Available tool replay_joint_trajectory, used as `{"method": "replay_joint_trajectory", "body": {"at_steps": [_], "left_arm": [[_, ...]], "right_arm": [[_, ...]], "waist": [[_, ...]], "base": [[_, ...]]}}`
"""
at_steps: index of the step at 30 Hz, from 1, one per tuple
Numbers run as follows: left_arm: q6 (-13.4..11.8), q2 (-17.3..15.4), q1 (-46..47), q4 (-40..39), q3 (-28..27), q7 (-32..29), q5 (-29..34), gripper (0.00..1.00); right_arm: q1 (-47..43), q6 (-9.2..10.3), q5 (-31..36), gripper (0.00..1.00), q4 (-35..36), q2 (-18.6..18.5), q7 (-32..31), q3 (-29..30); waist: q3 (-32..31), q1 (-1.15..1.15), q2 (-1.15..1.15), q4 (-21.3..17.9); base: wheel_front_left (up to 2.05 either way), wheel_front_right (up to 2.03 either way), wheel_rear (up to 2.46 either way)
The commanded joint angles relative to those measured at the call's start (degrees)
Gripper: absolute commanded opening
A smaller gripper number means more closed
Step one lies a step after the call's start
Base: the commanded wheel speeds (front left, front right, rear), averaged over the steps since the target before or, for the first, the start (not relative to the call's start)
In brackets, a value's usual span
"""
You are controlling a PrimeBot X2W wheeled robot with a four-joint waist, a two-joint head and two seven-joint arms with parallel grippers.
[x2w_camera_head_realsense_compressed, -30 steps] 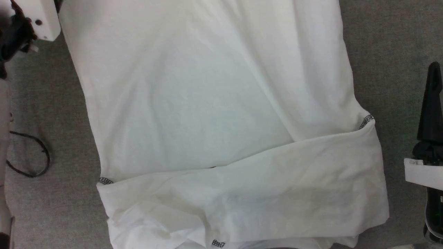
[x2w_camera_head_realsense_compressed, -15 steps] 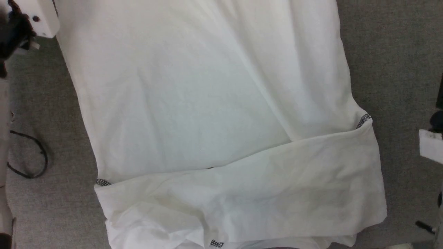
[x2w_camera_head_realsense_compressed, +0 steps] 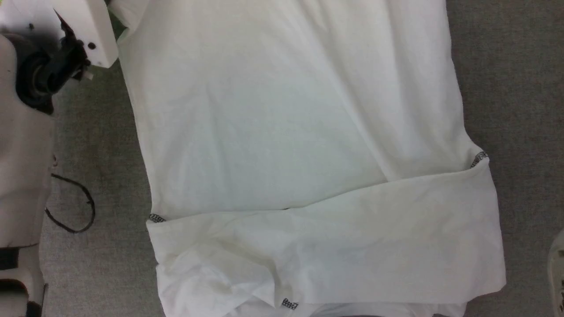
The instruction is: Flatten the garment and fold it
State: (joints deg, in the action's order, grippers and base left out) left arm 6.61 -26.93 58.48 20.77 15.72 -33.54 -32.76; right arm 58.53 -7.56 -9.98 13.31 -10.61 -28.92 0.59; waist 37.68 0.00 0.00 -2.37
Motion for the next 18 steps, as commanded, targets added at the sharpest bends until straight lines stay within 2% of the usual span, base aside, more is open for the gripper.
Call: {"method": "replay_joint_trajectory", "body": {"at_steps": [1,5,9,18], "left_arm": [[0.5,0.6,0.4,-0.1,0.3,0.5,-0.3,0.00],[0.5,1.5,1.0,-0.1,1.1,1.3,-0.2,0.00],[0.5,2.5,2.0,-0.5,2.1,1.4,0.0,0.00],[0.5,4.1,4.7,-1.6,3.8,1.2,0.0,0.00]], "right_arm": [[1.6,0.08,0.4,1.00,-3.1,0.0,-0.6,0.8],[5.6,0.08,3.2,1.00,-15.4,2.1,-3.3,4.0],[7.2,0.08,5.4,1.00,-24.1,4.3,-7.2,6.9],[9.1,0.08,10.5,1.00,-31.1,6.4,-9.8,9.2]], "waist": [[0.8,0.00,0.00,1.0],[1.8,0.00,0.00,2.3],[3.2,0.00,0.00,3.8],[6.9,0.00,0.00,7.1]], "base": [[0.00,0.00,0.00],[0.00,0.00,0.00],[0.00,0.00,0.00],[0.00,0.00,0.00]]}}
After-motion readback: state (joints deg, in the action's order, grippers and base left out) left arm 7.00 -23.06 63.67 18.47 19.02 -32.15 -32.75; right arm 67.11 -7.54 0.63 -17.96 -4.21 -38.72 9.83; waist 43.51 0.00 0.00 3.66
